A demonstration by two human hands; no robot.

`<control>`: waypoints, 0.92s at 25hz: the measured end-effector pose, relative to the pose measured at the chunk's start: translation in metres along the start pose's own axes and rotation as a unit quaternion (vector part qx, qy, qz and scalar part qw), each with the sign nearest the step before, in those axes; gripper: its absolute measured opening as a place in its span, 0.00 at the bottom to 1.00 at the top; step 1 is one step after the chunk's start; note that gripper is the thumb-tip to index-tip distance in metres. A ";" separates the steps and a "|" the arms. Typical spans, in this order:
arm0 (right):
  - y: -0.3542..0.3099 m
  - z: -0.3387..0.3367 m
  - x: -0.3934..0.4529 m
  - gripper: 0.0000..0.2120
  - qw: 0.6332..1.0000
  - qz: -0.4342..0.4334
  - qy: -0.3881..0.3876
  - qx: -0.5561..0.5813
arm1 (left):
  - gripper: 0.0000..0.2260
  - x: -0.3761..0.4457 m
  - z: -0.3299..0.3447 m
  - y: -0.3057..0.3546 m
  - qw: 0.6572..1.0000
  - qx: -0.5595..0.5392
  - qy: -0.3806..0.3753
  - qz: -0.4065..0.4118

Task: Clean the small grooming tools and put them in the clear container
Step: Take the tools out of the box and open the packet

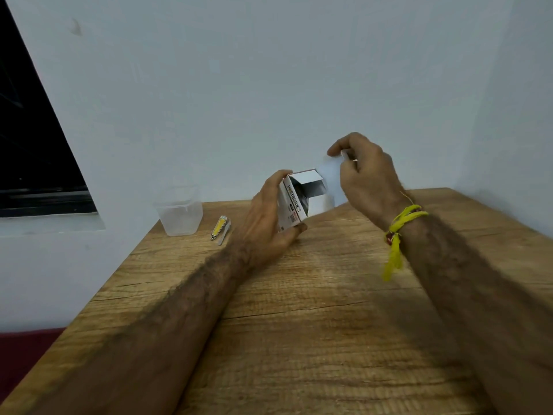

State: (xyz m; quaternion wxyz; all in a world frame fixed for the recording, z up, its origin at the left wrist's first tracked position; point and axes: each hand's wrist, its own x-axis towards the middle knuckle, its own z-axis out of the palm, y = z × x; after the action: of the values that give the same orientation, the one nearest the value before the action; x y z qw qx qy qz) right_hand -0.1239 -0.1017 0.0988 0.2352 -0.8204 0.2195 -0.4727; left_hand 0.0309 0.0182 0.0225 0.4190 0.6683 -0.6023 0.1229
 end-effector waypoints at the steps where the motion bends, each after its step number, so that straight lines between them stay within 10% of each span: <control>1: 0.002 0.002 0.000 0.14 0.999 0.004 0.031 0.014 | 0.40 0.000 0.000 0.000 1.000 -0.011 0.001 0.015; 10: 0.015 0.009 -0.001 0.13 0.947 -0.167 0.129 -0.243 | 0.35 0.003 -0.006 -0.004 0.995 0.026 0.027 0.088; 14: -0.005 0.002 -0.001 0.11 0.953 -0.265 0.071 -0.130 | 0.41 0.004 -0.010 -0.006 0.996 0.034 0.000 0.078; 23: -0.014 0.016 -0.010 0.17 0.977 0.018 -0.170 -0.129 | 0.42 0.003 -0.014 -0.008 0.995 0.061 -0.007 0.083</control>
State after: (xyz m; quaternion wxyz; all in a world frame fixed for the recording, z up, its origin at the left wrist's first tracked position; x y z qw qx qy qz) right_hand -0.1128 -0.0820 0.0931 0.1692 -0.9080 0.2505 -0.2900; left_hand 0.0435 0.0253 0.0303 0.3619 0.6411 -0.6498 0.1890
